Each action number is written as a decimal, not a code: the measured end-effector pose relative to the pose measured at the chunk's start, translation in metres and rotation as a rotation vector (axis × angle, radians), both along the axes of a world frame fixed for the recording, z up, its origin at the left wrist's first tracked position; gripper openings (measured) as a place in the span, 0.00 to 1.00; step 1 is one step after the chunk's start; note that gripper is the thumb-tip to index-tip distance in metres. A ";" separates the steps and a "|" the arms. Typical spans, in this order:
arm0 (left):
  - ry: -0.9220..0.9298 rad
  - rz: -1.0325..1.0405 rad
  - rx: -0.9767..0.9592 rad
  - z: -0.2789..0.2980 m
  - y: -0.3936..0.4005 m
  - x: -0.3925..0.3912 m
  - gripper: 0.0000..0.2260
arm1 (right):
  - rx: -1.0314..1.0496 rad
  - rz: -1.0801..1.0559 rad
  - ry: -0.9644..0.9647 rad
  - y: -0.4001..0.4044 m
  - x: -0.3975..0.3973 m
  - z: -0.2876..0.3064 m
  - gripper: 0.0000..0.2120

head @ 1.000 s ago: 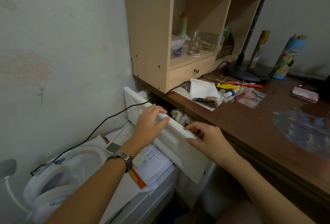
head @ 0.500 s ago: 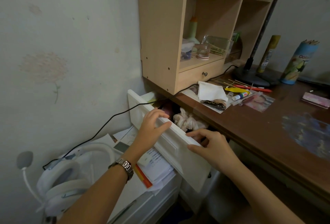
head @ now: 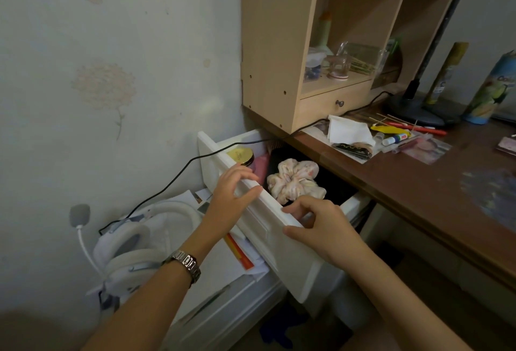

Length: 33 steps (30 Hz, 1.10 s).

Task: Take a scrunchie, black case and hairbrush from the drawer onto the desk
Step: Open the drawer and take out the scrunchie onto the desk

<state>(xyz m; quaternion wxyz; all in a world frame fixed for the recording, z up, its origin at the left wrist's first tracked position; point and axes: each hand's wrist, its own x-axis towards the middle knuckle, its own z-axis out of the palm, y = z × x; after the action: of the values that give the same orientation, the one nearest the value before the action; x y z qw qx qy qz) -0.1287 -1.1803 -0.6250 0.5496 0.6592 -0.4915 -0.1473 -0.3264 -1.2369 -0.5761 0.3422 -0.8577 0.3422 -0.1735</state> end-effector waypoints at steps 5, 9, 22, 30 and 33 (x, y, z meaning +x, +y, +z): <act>0.055 0.010 -0.006 -0.002 0.019 0.006 0.11 | 0.033 0.021 -0.035 0.019 0.002 -0.001 0.12; 0.083 0.013 -0.006 -0.003 0.032 0.008 0.12 | 0.062 0.038 -0.051 0.029 0.004 -0.001 0.12; -0.227 0.150 -0.037 0.002 0.041 0.009 0.14 | 0.078 0.152 0.009 0.043 0.008 0.004 0.15; -0.291 0.187 -0.048 0.005 0.018 0.021 0.12 | -0.001 0.018 -0.277 0.000 0.012 0.027 0.08; -0.318 0.193 -0.055 -0.006 0.013 0.021 0.11 | -0.005 -0.059 -0.291 -0.022 0.018 0.025 0.14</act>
<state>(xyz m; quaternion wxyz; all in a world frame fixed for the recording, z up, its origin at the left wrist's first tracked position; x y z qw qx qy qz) -0.1074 -1.1669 -0.6308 0.4943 0.7032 -0.5104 0.0258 -0.3088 -1.2593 -0.5512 0.3810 -0.8138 0.3136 -0.3069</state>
